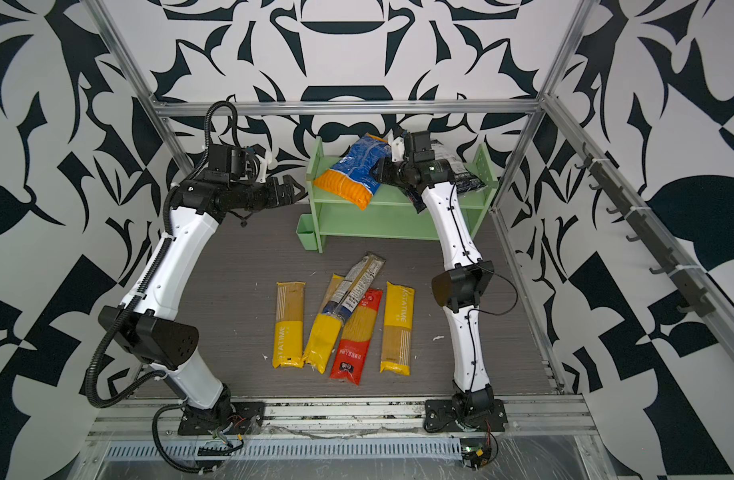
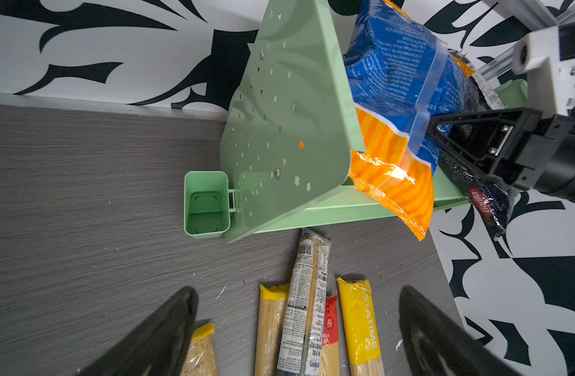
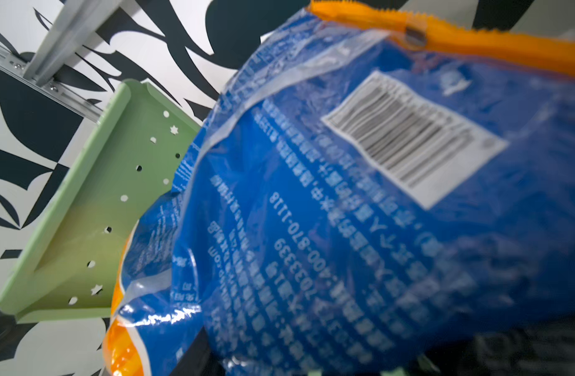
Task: Place and organize the pasta boxes and bags onto the shelf
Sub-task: 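Lower the bag onto the top tier with the right gripper while the left holds back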
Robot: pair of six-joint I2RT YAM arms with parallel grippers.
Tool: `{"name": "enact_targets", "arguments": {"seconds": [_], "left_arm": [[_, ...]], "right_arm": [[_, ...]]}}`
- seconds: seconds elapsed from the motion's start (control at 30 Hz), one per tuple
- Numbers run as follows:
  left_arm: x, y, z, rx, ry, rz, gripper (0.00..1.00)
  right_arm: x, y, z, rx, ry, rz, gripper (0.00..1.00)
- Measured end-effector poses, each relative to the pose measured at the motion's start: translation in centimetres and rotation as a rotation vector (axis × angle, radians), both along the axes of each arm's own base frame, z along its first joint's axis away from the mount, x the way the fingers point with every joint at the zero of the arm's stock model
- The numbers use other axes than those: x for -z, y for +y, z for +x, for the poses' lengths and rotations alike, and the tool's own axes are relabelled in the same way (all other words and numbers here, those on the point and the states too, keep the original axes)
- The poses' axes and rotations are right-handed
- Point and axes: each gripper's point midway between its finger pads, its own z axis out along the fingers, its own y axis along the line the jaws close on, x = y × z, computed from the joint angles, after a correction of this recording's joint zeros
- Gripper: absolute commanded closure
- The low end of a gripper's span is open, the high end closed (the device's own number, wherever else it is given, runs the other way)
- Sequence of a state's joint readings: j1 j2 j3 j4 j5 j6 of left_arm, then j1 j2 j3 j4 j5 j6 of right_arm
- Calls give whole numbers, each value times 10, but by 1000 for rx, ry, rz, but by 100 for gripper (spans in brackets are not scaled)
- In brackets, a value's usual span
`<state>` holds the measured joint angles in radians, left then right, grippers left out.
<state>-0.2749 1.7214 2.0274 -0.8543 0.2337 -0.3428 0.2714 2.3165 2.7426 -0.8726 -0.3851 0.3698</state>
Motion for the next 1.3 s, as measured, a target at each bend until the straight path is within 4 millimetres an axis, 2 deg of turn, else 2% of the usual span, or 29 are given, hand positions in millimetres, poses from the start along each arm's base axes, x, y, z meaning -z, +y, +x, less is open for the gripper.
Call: {"name": "enact_targets", "arguments": {"seconds": [0.2, 0.27, 0.37, 0.47, 0.6, 0.7, 0.9, 1.0, 1.1, 1.3], "left_arm": [[-15, 1, -1, 2, -37, 2, 1], [-16, 1, -1, 5, -40, 4, 1], [-13, 1, 0, 8, -32, 9, 1], [-8, 0, 2, 11, -20, 12, 1], [-5, -1, 4, 11, -14, 13, 1], [-5, -2, 4, 14, -17, 9, 1], [16, -3, 1, 20, 30, 6, 1], [28, -2, -5, 17, 59, 9, 1], [35, 1, -15, 12, 75, 9, 1], [28, 10, -38, -9, 50, -11, 1]], "right_arm": [[-5, 6, 7, 1, -44, 2, 54], [-4, 8, 10, -3, -50, 7, 45], [-1, 9, 11, -12, -51, 3, 23], [-2, 9, 10, -21, -64, -11, 17], [-8, 7, -2, -25, -64, -36, 16], [-21, 2, -15, -18, -71, -42, 15], [-46, -2, -46, -22, -80, -42, 15], [-43, 2, -60, -35, -56, -49, 16], [-30, 12, -69, -58, -17, -55, 18], [-2, 29, -78, -92, 65, -76, 18]]}}
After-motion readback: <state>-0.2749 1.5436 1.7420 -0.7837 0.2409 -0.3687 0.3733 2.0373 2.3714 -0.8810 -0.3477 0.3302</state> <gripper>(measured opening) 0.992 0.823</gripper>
